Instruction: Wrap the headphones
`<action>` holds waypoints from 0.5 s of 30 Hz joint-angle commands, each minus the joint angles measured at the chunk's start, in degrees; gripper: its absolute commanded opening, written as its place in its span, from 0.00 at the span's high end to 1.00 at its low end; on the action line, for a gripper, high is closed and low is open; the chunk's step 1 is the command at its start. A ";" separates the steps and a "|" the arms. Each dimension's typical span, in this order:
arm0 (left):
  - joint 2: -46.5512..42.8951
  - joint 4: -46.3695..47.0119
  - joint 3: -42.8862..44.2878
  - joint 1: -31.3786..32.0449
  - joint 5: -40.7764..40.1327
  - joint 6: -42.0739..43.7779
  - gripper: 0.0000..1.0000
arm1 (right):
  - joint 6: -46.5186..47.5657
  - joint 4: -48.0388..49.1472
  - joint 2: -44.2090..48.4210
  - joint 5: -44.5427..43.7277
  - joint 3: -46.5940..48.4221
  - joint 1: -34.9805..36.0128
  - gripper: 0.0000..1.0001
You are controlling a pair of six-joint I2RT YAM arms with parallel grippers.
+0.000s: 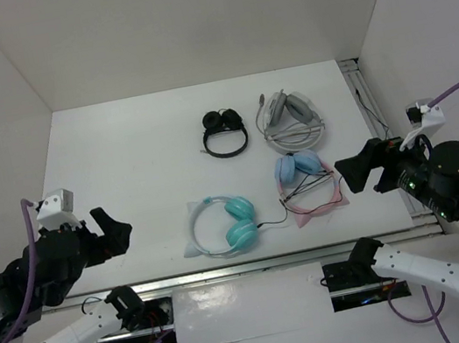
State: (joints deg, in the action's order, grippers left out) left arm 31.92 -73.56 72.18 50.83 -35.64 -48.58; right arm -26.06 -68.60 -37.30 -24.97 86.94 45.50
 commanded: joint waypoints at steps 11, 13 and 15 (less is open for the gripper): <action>9.15 9.65 -6.78 0.24 7.23 4.81 0.00 | 1.10 15.24 5.56 9.14 -9.92 -0.23 0.00; 15.16 12.89 -8.63 0.24 9.70 3.41 0.00 | 0.58 18.04 5.57 10.37 -11.78 -0.23 0.00; 21.65 16.76 -10.39 0.24 14.71 2.87 0.00 | 0.58 20.51 6.18 13.62 -15.29 -0.76 0.00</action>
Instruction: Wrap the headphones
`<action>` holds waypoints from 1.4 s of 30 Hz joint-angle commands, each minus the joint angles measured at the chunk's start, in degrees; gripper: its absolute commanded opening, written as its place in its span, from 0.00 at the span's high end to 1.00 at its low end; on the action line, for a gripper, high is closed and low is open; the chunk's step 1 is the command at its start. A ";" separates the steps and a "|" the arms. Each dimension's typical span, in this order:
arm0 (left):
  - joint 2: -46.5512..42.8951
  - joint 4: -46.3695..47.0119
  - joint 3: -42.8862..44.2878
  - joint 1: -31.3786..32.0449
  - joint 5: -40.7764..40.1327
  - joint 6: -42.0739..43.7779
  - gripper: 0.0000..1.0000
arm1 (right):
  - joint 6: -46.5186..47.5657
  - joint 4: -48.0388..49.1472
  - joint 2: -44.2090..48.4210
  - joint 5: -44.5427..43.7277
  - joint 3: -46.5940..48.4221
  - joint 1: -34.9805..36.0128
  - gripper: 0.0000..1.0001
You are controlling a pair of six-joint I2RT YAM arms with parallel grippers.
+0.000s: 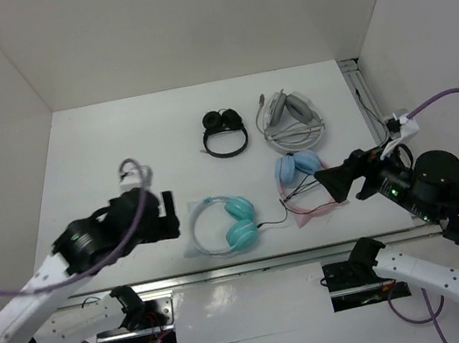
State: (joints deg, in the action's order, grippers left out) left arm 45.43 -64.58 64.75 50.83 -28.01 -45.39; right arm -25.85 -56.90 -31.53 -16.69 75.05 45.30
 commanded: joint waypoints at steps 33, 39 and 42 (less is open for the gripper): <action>37.45 49.28 -29.50 -10.93 12.98 -1.28 0.31 | 2.91 21.84 4.73 22.31 -16.25 -2.85 0.00; 33.68 46.74 -30.83 -10.93 13.60 -3.56 0.86 | 2.91 22.36 4.72 21.79 -15.72 -2.85 0.00; 29.73 41.40 -29.52 -10.14 11.15 -4.79 0.98 | 2.91 22.36 4.19 21.26 -15.10 -2.85 0.00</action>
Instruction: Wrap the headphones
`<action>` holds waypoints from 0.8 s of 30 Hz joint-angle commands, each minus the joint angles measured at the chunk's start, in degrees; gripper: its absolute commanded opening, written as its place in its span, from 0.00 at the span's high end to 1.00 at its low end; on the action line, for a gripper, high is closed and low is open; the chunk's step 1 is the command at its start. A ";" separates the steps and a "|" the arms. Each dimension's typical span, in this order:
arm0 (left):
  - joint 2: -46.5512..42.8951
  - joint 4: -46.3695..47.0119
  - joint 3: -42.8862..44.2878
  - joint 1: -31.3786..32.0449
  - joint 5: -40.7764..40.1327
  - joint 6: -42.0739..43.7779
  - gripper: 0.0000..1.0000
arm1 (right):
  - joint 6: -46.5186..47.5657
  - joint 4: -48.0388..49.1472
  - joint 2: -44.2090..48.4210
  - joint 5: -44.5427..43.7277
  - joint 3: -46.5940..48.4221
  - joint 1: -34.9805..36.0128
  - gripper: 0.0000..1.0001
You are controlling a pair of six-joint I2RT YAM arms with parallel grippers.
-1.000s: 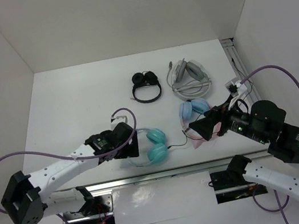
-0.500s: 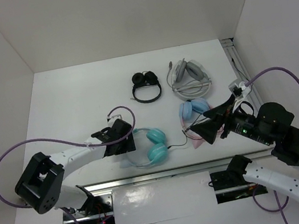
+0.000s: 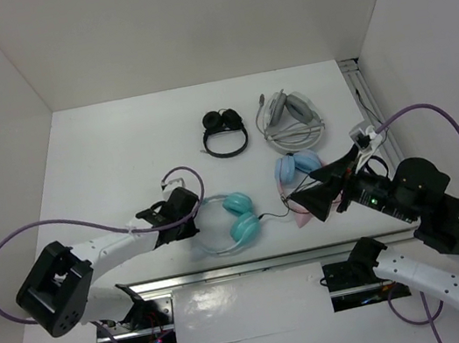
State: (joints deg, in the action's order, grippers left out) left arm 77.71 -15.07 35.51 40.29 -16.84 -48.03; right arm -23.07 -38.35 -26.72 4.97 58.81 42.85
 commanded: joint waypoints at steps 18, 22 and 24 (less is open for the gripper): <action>-21.81 -59.87 48.93 6.90 -15.31 2.68 1.00 | 14.08 11.89 -5.54 19.41 -0.27 -0.40 0.00; -22.43 -63.33 59.40 3.15 -18.48 8.03 1.00 | 18.58 18.73 -2.99 27.28 -1.58 -1.01 0.00; -22.43 -63.33 62.74 0.85 -19.54 11.01 1.00 | 19.37 18.75 -3.68 22.13 -0.72 -1.71 0.00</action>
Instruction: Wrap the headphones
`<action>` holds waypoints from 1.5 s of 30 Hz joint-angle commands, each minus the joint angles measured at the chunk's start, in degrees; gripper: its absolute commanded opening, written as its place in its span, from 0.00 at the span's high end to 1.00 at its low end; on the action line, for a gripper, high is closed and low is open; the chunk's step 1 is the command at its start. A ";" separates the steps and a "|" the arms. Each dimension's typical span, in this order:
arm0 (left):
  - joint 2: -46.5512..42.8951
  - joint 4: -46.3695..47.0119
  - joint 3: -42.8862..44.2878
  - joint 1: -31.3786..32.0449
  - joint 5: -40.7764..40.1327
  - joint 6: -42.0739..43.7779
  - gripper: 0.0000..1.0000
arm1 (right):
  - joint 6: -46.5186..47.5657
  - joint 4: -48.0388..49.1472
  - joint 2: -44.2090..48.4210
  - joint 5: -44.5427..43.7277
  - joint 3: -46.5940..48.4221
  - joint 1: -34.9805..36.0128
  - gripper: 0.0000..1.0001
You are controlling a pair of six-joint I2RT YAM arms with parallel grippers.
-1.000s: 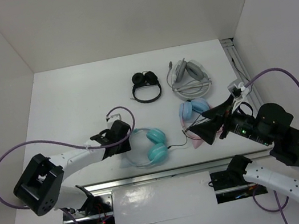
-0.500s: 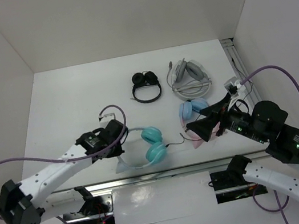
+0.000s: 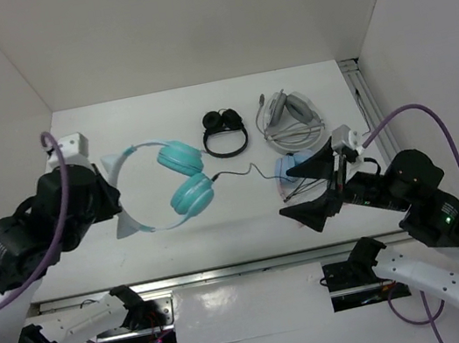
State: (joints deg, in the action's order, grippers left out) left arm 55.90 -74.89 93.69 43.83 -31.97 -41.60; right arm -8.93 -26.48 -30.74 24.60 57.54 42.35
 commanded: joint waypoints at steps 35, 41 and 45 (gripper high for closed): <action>-0.43 -3.51 21.44 -7.97 -8.09 4.18 1.00 | 10.42 49.15 -34.91 -10.80 -12.00 -1.22 0.21; -1.14 -3.51 26.62 -7.97 -13.03 2.76 0.99 | 9.19 51.26 -34.91 -9.13 -15.18 -3.58 0.30; -0.62 -3.51 27.86 -7.97 -16.80 -0.04 0.99 | 8.66 51.96 -35.44 -8.60 -16.49 -4.20 0.32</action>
State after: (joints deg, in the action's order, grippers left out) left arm 54.89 -82.52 119.83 36.16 -43.99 -36.69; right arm -0.03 20.23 -65.89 15.40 41.63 39.05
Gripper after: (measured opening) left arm 0.160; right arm 0.684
